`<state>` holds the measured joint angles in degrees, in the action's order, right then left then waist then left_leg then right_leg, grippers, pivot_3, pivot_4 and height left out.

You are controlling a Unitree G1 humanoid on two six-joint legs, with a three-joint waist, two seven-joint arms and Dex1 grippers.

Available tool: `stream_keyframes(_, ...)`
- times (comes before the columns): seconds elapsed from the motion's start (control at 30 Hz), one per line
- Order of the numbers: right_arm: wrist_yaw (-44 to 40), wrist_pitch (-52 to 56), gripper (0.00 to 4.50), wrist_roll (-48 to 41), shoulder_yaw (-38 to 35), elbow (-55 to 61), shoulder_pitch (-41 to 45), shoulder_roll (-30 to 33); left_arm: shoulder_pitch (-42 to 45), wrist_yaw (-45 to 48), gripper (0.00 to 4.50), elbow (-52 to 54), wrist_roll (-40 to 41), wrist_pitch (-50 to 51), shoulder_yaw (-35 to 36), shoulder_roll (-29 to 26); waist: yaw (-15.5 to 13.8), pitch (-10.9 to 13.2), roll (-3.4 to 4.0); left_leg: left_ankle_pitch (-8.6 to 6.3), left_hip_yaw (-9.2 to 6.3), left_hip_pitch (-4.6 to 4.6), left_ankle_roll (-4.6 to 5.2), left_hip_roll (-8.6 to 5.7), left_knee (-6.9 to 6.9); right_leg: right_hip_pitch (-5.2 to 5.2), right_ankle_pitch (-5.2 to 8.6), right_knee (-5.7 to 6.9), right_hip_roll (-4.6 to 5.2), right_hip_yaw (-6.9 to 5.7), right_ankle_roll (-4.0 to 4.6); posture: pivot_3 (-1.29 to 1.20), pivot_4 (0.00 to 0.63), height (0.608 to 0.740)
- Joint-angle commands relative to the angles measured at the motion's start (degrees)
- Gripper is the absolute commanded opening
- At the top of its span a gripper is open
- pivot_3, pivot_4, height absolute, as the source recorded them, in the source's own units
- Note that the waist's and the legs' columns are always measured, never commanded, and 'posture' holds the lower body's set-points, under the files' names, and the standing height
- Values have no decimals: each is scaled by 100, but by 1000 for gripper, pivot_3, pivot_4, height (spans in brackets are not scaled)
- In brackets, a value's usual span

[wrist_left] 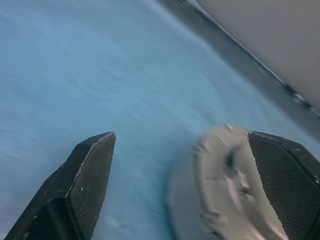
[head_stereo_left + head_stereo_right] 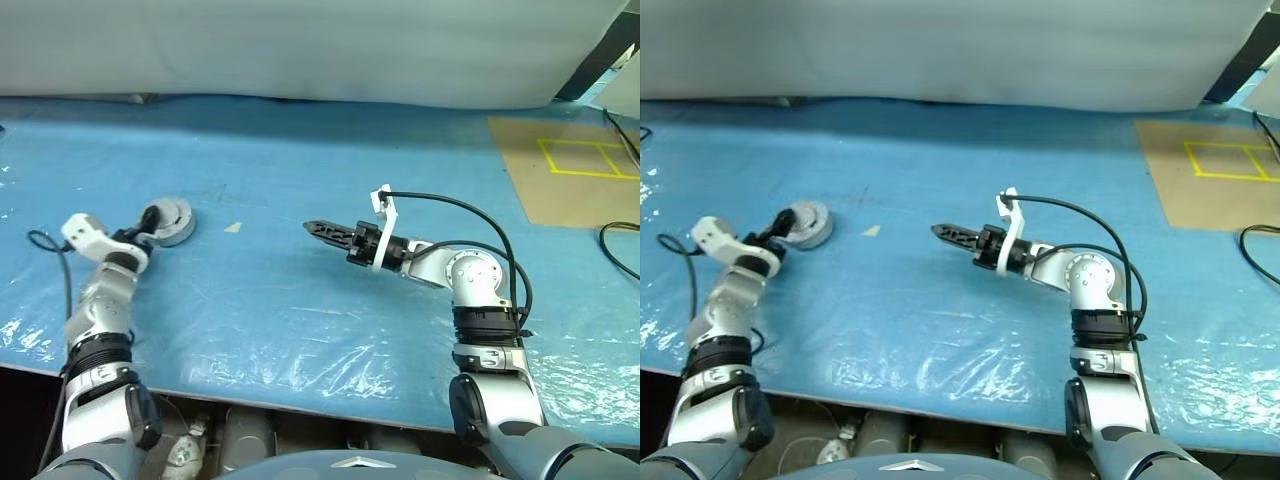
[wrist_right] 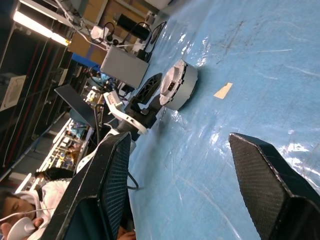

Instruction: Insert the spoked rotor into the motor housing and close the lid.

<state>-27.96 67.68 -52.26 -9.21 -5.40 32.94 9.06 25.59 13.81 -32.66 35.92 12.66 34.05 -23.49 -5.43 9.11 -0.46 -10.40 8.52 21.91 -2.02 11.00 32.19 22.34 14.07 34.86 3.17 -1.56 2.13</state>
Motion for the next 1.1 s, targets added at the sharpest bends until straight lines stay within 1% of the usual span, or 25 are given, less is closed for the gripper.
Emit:
stream_keyframes(0.03,-177,-120,3279,38,123,137,-2,2,-132,-82,4461,181,-244,-534,147,-175,-9,0,0,0,0,0,0,2,0,0,0,0,4,0,-1,0,150,740)
stream_keyframes(0.13,-250,-167,3279,95,192,79,31,11,-374,100,4461,600,-288,-629,50,-178,-15,0,-1,0,1,3,0,4,1,-2,0,0,14,-1,-2,0,150,740)
stream_keyframes(0.2,-289,-190,3279,115,221,49,55,14,-585,307,4461,1119,-239,-569,-94,-118,-13,0,-3,0,1,3,0,5,2,-2,-1,0,15,-1,-3,0,150,740)
stream_keyframes(0.33,-414,-432,3279,285,303,267,84,124,-849,771,4461,2910,609,325,-558,143,-33,1,-3,0,5,6,0,12,3,-1,1,2,15,-4,0,0,150,740)
stream_keyframes(0.43,-589,-1227,3279,661,323,722,-11,338,-648,914,4461,4042,1126,1070,-1237,291,-44,2,-1,0,10,12,1,12,7,4,1,6,15,-3,2,0,150,740)
stream_keyframes(0.5,-764,-1866,3279,1255,649,934,-111,680,-420,1214,4461,4440,1214,1497,-1904,327,-48,2,-1,1,12,11,1,7,9,2,1,7,17,-1,1,0,150,740)
stream_keyframes(0.53,-793,-2041,3279,1396,725,954,-137,750,-369,1321,4461,4519,1213,1611,-2088,319,-36,2,-2,1,12,10,1,5,9,2,1,6,17,-1,1,0,150,740)
stream_keyframes(0.63,-804,-2505,3279,1844,838,992,-118,1033,-499,2548,4461,4441,152,1446,-3466,-318,70,1,2,1,17,-7,1,-1,2,6,0,7,7,14,0,0,150,740)
stream_keyframes(0.7,-781,-2637,3279,1989,875,1056,-153,1113,-571,2985,4461,4201,-231,1244,-3910,-522,150,3,10,1,12,-10,1,-3,-9,13,2,6,-3,18,3,0,150,740)
stream_keyframes(0.73,-756,-2632,3279,1982,849,1080,-171,1110,-580,3090,4461,4065,-373,1126,-4013,-548,170,3,11,1,12,-5,1,-1,-13,20,4,6,-7,18,5,0,150,740)
stream_keyframes(0.8,-673,-2620,3279,2081,845,1150,-327,1179,-579,3265,4461,3897,-352,1054,-4020,-422,183,5,13,1,12,11,1,4,-15,38,5,9,-16,20,8,0,150,740)
stream_keyframes(0.9,-592,-2536,3279,2087,810,1265,-507,1166,-572,3394,4461,3833,-96,1171,-3777,-260,148,6,14,1,12,22,1,-1,-9,40,5,10,-13,19,8,0,150,740)
stream_keyframes(1.1,-539,-2529,3279,2047,783,1335,-490,1098,-500,3600,4461,3738,2,1329,-3484,-289,144,8,18,1,17,4,3,-4,2,25,6,24,-6,20,11,0,150,740)
